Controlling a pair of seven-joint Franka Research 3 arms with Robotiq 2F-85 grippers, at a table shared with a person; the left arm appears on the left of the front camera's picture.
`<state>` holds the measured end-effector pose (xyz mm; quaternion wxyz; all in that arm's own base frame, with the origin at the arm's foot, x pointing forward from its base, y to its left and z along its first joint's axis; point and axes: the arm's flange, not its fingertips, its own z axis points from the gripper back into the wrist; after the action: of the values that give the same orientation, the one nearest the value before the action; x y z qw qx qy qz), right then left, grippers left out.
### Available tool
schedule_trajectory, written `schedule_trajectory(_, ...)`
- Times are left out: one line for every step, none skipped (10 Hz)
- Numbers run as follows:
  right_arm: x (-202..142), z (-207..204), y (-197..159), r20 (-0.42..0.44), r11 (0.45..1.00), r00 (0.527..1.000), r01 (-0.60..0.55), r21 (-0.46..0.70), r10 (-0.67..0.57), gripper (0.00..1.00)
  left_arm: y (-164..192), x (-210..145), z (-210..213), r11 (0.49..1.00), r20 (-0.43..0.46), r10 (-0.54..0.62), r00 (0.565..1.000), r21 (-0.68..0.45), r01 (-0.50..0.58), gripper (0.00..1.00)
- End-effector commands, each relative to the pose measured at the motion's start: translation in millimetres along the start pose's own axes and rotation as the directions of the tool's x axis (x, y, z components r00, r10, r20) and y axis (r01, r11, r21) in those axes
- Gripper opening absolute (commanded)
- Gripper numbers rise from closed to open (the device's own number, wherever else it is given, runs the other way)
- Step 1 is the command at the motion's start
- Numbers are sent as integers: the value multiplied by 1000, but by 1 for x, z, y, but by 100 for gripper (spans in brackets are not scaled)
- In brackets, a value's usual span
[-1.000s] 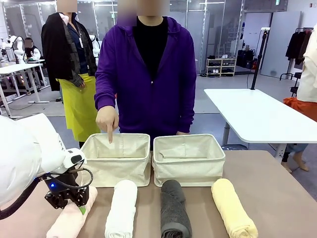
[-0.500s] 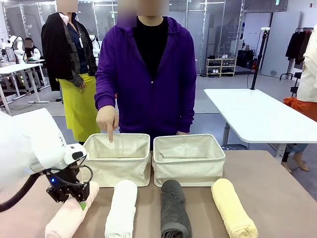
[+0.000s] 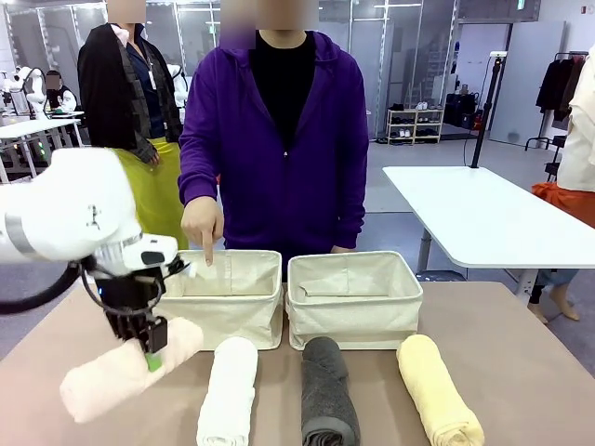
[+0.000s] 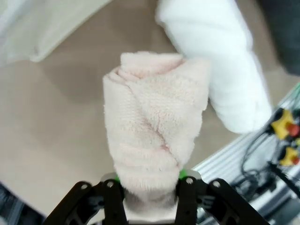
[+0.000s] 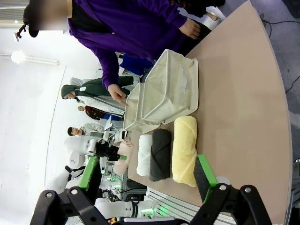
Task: Divide the towels into two baskets.
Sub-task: Pick up one hotel-folded towel and place it in the Fabric basket indicated by the person.
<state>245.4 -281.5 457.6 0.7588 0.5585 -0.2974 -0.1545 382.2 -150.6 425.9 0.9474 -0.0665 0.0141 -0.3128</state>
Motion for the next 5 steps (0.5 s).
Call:
schedule_trajectory(0,1,4,6,1000,1000,-3,10,3,100,-39,-6,59,954,53,-298,953,61,295,40)
schedule_trajectory(0,1,4,6,1000,1000,-3,10,3,100,-50,-3,80,882,67,-451,890,188,433,40)
schedule_trajectory(0,1,4,6,1000,1000,-3,10,3,100,-55,8,98,768,57,-584,810,360,529,40)
schedule_trajectory(0,1,4,6,1000,1000,-3,10,3,100,-54,23,111,699,79,-671,737,398,594,40)
schedule_trajectory(0,1,4,6,1000,1000,-3,10,3,100,-52,39,117,629,70,-742,666,416,657,40)
